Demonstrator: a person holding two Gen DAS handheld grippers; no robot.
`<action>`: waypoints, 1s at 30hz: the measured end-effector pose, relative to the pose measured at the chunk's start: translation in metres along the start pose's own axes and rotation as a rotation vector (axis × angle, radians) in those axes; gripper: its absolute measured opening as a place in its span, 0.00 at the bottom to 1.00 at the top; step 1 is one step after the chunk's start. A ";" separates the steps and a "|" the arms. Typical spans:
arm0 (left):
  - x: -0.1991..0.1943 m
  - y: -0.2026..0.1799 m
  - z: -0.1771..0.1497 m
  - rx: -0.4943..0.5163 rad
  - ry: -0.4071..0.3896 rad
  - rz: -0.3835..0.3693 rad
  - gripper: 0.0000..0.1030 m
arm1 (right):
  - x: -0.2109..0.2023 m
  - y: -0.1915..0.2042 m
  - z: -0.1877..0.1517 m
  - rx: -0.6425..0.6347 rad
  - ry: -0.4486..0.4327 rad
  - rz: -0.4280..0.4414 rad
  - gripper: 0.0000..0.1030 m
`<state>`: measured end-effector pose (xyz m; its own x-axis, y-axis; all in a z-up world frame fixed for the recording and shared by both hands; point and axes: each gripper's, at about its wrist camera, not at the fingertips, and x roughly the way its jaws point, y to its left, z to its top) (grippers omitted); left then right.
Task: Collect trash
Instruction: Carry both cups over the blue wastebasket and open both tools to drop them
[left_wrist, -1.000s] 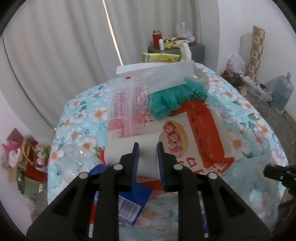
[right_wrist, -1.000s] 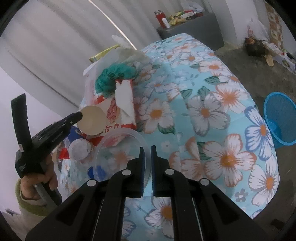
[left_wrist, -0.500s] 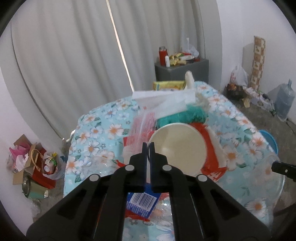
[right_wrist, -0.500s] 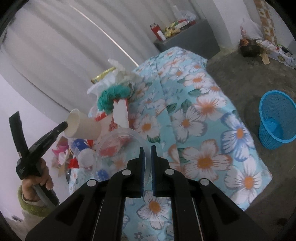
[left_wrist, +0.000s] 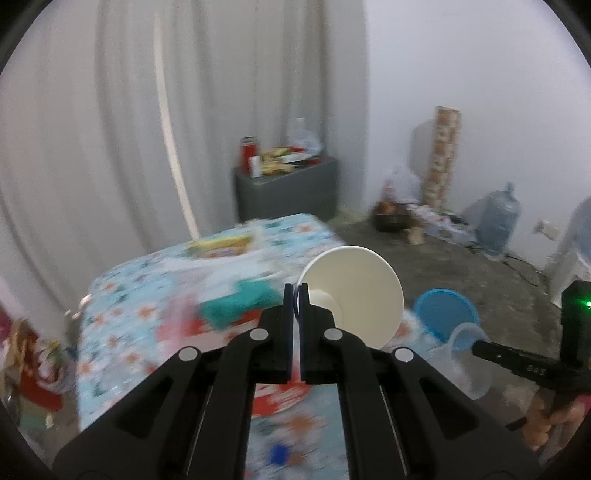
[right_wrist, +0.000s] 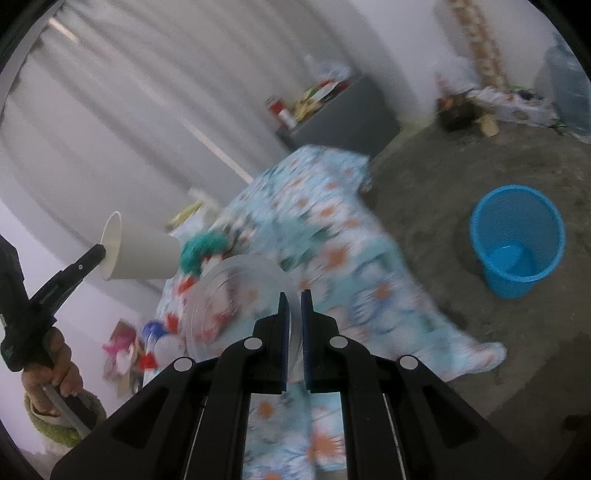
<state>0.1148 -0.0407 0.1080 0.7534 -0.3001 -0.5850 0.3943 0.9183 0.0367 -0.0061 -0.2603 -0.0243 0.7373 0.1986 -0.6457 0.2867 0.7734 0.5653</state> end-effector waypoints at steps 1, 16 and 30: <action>0.005 -0.009 0.004 0.006 0.004 -0.026 0.00 | -0.005 -0.006 0.004 0.012 -0.019 -0.015 0.06; 0.236 -0.254 0.050 0.167 0.318 -0.450 0.01 | -0.003 -0.222 0.065 0.444 -0.192 -0.409 0.06; 0.355 -0.339 0.016 0.137 0.462 -0.492 0.58 | 0.077 -0.339 0.073 0.600 -0.072 -0.514 0.46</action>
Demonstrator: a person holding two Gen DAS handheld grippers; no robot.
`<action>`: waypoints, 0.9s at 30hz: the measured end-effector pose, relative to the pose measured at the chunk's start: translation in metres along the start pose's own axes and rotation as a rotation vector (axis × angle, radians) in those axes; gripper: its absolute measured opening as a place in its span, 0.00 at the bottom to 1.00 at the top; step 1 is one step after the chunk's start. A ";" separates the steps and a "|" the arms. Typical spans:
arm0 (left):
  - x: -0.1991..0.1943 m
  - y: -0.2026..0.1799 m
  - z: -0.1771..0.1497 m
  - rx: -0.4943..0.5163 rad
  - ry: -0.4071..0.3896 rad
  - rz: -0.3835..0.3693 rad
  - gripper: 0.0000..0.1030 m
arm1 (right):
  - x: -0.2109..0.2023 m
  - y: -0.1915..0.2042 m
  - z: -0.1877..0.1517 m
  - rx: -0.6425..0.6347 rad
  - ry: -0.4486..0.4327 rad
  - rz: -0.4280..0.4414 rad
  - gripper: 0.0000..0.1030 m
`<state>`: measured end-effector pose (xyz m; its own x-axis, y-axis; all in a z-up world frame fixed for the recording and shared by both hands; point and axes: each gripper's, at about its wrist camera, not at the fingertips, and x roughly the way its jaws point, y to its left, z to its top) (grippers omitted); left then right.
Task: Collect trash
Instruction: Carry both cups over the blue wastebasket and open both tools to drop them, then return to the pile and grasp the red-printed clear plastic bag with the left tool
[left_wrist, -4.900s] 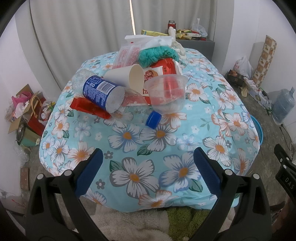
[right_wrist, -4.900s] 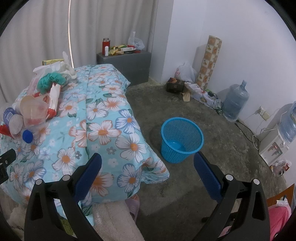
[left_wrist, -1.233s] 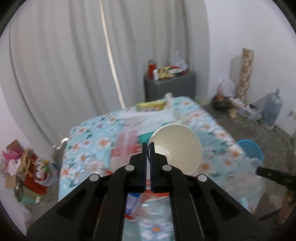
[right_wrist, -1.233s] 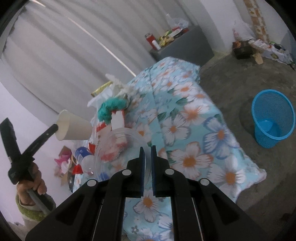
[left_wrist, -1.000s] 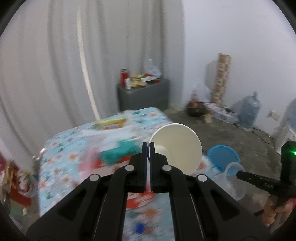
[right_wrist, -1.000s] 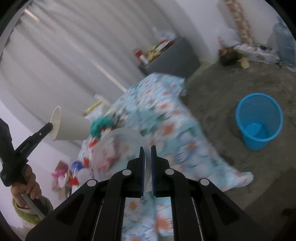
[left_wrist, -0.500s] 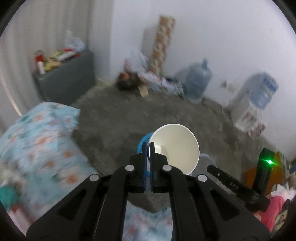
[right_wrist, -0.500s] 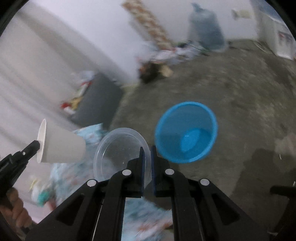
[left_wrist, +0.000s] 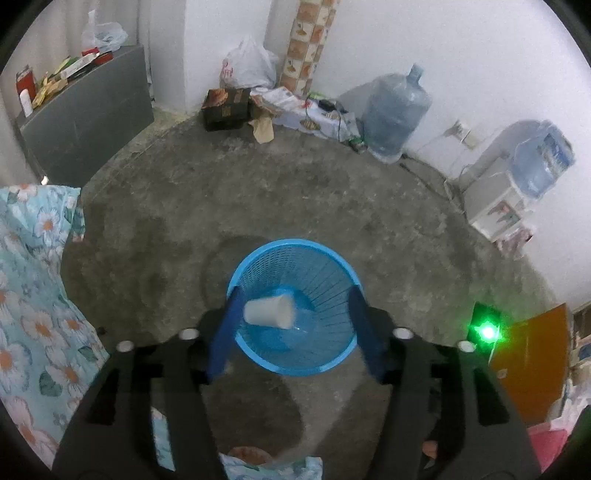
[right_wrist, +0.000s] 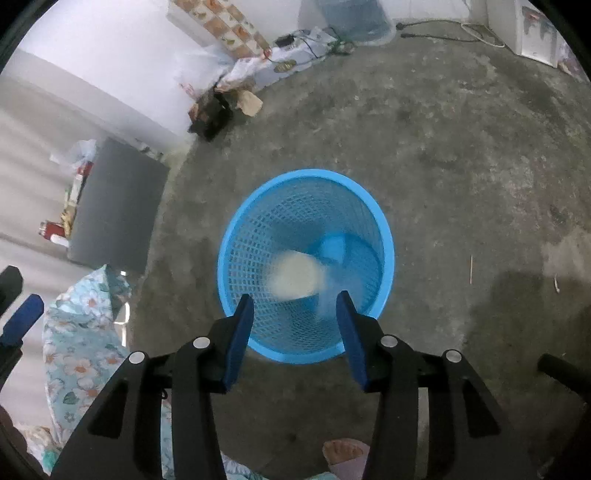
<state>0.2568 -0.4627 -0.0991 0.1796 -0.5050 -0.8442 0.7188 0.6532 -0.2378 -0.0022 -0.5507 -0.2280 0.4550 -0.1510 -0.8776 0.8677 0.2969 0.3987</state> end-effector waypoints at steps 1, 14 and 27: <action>-0.006 0.000 -0.001 0.002 -0.013 -0.007 0.59 | -0.006 0.001 -0.004 -0.001 -0.013 0.005 0.48; -0.197 0.024 -0.053 0.009 -0.181 -0.180 0.82 | -0.149 0.077 -0.068 -0.320 -0.366 -0.023 0.92; -0.393 0.162 -0.201 -0.312 -0.409 -0.033 0.91 | -0.244 0.173 -0.171 -0.707 -0.555 0.017 0.94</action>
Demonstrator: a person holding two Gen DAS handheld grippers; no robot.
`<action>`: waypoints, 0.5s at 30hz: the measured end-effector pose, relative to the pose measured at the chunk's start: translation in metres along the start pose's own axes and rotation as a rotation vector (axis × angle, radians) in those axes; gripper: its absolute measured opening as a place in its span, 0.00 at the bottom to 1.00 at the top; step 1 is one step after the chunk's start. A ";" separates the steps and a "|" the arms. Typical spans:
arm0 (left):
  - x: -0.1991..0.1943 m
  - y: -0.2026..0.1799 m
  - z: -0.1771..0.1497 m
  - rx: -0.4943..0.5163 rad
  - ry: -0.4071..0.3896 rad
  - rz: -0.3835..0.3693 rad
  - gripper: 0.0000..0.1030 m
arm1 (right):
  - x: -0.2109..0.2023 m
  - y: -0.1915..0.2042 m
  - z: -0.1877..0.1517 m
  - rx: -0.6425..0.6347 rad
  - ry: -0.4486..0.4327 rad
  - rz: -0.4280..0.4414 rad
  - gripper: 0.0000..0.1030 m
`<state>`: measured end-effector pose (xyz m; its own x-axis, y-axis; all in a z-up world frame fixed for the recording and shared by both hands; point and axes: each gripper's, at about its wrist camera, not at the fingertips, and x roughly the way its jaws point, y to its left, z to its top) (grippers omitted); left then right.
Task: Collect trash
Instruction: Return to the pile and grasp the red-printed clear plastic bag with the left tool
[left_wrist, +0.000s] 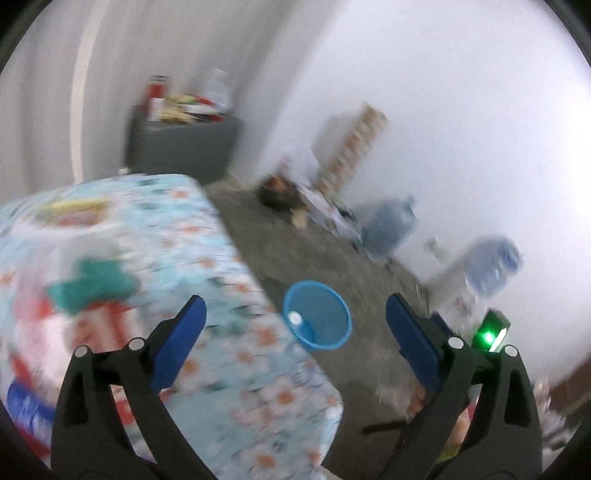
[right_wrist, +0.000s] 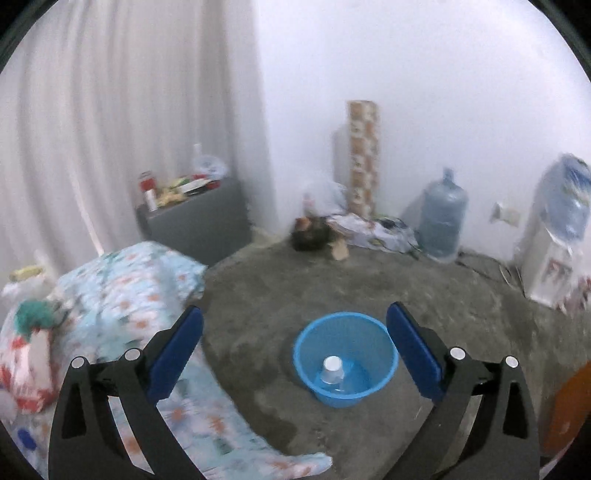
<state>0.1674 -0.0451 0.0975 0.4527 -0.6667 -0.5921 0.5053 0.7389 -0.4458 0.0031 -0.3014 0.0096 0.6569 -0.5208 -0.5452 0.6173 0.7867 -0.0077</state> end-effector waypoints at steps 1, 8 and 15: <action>-0.019 0.016 -0.004 -0.040 -0.033 0.031 0.91 | -0.006 0.009 0.000 -0.021 -0.004 0.033 0.94; -0.112 0.107 -0.022 -0.201 -0.196 0.255 0.91 | -0.023 0.076 -0.009 -0.120 -0.015 0.234 0.94; -0.116 0.145 -0.036 -0.210 -0.177 0.332 0.91 | -0.017 0.124 -0.017 -0.129 0.120 0.412 0.94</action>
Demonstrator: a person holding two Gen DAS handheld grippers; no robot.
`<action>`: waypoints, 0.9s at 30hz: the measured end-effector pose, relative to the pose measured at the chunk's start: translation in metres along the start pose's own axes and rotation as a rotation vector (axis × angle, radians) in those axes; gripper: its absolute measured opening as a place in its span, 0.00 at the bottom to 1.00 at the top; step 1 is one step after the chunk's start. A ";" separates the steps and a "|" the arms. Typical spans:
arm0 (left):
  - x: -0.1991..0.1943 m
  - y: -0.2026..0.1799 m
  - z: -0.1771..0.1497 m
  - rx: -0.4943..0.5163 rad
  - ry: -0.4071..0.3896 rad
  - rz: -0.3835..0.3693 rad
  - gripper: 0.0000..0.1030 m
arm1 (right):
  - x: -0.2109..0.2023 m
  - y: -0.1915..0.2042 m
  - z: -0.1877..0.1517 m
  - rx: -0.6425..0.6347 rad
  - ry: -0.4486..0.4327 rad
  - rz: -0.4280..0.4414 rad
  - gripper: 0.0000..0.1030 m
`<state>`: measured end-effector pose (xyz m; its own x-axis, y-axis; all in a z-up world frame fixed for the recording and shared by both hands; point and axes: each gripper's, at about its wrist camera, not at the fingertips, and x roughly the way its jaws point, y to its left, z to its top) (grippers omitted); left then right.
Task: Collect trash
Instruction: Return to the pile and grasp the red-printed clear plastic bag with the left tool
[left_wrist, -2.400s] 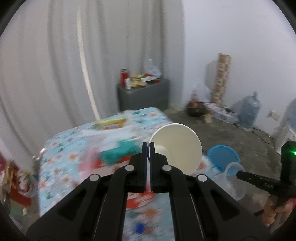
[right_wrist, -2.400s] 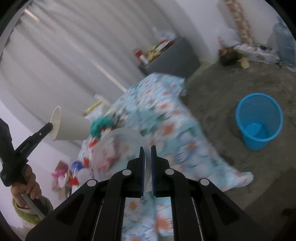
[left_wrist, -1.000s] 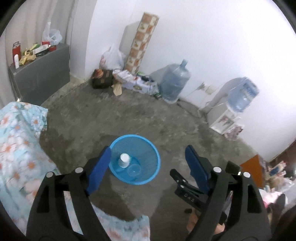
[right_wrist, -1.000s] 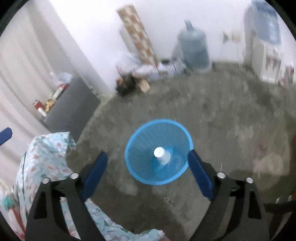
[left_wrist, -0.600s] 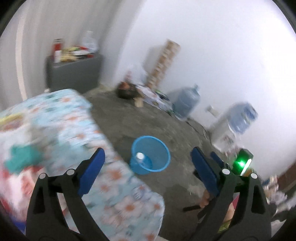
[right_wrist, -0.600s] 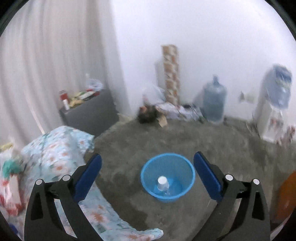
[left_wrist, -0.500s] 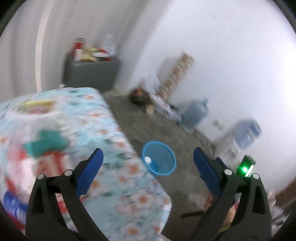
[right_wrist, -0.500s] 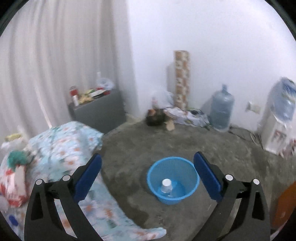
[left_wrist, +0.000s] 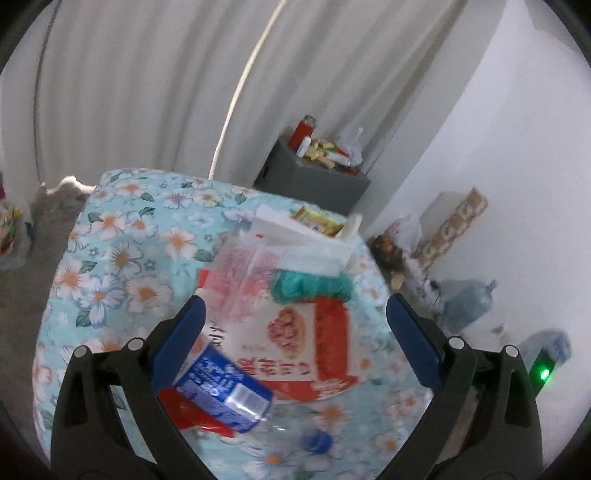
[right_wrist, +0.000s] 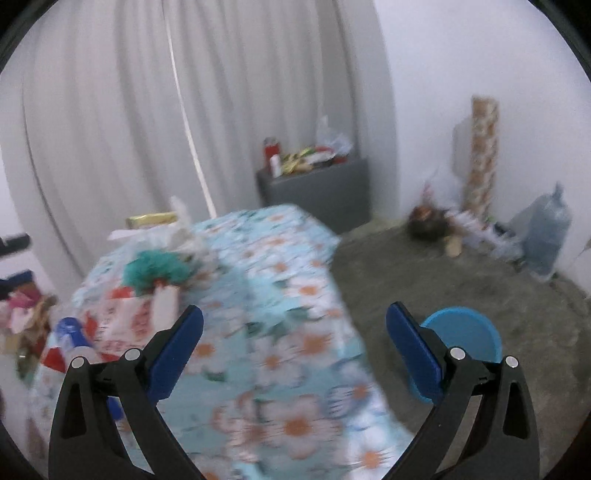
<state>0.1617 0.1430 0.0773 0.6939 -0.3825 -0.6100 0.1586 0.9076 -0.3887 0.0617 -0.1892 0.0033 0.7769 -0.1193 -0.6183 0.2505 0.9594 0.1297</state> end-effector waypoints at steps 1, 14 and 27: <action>0.006 -0.005 -0.002 0.043 0.011 0.022 0.91 | 0.004 0.002 -0.001 0.012 0.018 0.017 0.94; 0.119 -0.038 -0.037 0.646 0.087 0.450 0.90 | 0.055 0.013 -0.010 0.081 0.182 0.086 0.94; 0.167 -0.011 -0.032 0.663 0.213 0.547 0.21 | 0.071 0.019 -0.006 0.070 0.219 0.115 0.94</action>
<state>0.2536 0.0642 -0.0420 0.6570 0.1703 -0.7344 0.2632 0.8610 0.4352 0.1181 -0.1777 -0.0429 0.6610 0.0551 -0.7484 0.2132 0.9424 0.2577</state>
